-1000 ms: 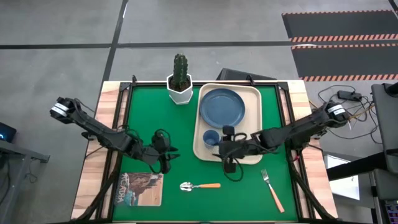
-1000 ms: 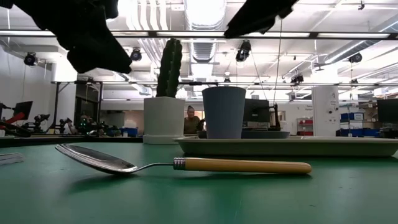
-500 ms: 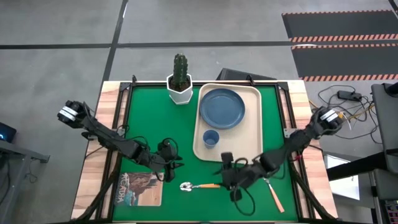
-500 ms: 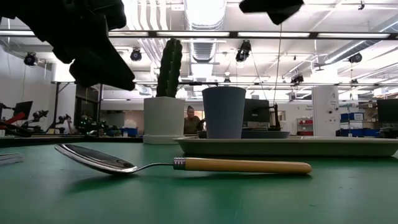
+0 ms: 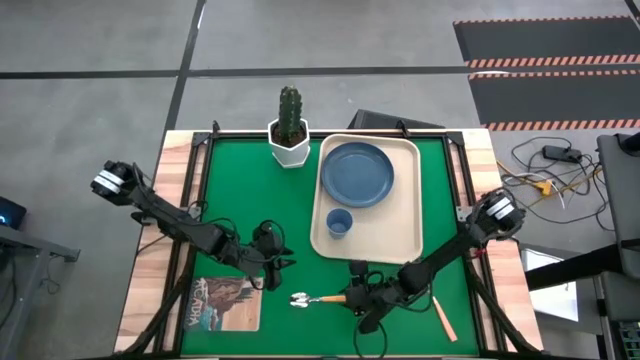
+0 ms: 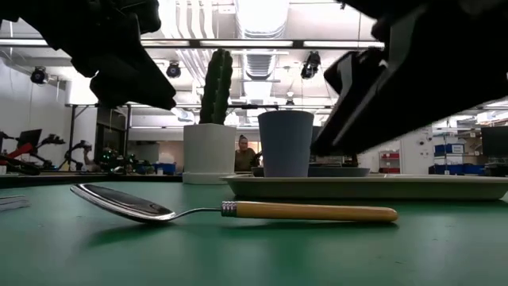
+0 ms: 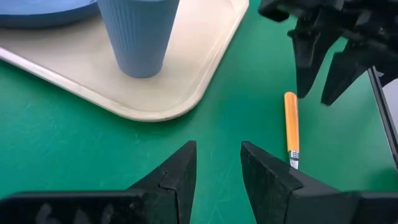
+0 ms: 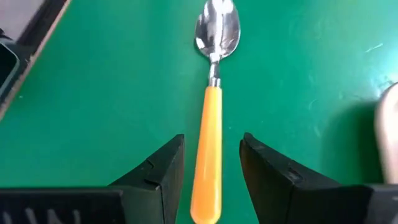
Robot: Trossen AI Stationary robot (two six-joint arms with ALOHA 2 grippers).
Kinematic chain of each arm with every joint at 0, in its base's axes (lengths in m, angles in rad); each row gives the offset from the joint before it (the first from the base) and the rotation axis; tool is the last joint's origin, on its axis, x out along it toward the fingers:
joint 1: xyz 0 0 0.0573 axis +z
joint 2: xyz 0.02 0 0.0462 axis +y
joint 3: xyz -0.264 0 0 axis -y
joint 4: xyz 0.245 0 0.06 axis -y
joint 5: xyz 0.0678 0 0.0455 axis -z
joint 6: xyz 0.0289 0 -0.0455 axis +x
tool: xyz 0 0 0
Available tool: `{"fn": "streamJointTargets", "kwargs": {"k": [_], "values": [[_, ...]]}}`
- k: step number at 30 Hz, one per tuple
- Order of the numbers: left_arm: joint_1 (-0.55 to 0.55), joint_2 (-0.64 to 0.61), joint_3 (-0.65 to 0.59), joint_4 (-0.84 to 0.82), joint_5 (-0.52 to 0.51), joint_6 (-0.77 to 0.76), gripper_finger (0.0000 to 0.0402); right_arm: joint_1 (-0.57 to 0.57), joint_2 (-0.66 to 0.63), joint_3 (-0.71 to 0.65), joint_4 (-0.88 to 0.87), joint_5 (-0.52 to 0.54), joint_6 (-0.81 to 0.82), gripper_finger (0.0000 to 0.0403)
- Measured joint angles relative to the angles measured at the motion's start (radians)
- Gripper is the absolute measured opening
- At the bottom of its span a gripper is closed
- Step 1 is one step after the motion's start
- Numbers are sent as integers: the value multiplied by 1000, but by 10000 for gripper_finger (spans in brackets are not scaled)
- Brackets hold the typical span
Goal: Pick and place plate/cup/fork/spoon on tray
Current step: Put the yellow spoon on the white serving tray at the bottom of the blue plate
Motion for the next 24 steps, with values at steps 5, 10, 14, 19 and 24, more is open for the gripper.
{"fn": "streamJointTargets", "kwargs": {"k": [5,10,14,19,24], "values": [[0,0,0,0,-2,0,106,-2,29,0,25,35,0,143],[0,0,0,0,-2,0,106,-9,54,0,40,78,-1,141],[0,0,-1,-1,-3,1,106,-15,78,0,164,72,-22,141],[0,-2,-2,0,-13,1,106,-20,124,1,307,52,-64,141],[0,-2,-2,5,-13,1,106,-25,178,1,339,51,-35,141]]}}
